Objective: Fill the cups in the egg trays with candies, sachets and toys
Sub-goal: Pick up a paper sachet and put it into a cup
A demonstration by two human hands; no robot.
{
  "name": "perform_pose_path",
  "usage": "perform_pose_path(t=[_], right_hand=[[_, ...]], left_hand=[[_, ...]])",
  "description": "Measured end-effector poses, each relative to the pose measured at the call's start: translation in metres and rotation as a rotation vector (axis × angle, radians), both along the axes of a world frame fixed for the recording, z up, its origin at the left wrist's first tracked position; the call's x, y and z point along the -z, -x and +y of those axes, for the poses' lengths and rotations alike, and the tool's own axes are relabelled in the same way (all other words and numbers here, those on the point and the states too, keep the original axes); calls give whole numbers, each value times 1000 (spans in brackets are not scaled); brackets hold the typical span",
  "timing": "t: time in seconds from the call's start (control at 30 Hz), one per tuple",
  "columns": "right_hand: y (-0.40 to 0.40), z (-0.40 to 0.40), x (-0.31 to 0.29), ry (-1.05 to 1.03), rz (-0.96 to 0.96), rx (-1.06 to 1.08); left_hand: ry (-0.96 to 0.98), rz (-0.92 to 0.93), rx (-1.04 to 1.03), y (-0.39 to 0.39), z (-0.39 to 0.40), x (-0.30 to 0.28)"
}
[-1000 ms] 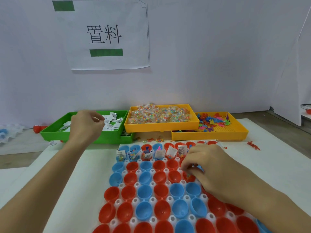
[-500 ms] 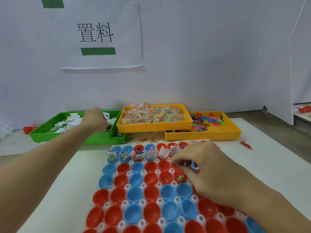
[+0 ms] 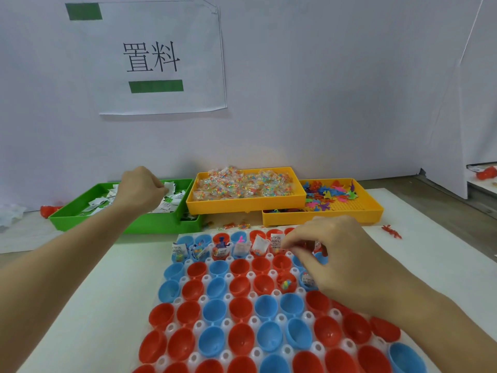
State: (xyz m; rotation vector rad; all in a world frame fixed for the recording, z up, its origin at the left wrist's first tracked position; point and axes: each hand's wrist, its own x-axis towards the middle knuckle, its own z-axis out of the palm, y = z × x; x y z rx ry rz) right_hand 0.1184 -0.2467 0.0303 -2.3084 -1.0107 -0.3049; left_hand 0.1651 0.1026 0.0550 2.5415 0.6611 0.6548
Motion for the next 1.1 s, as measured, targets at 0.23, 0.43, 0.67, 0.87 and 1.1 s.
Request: perform_pose_path(t=[0.23, 0.43, 0.67, 0.87, 1.1], right_hand=[[1, 1, -2, -136, -41, 19], [2, 6, -2, -297, 35, 28], [-2, 6, 1, -447, 131, 93], [-3, 5, 0, -355, 117, 80], [-3, 3, 2, -139, 99, 31]], left_hand=[[-7, -308, 66, 43, -41, -23], [335, -201, 604, 77, -127, -7], [252, -116, 770, 75, -158, 11], [256, -68, 839, 76, -158, 12], [170, 23, 837, 78, -152, 10]])
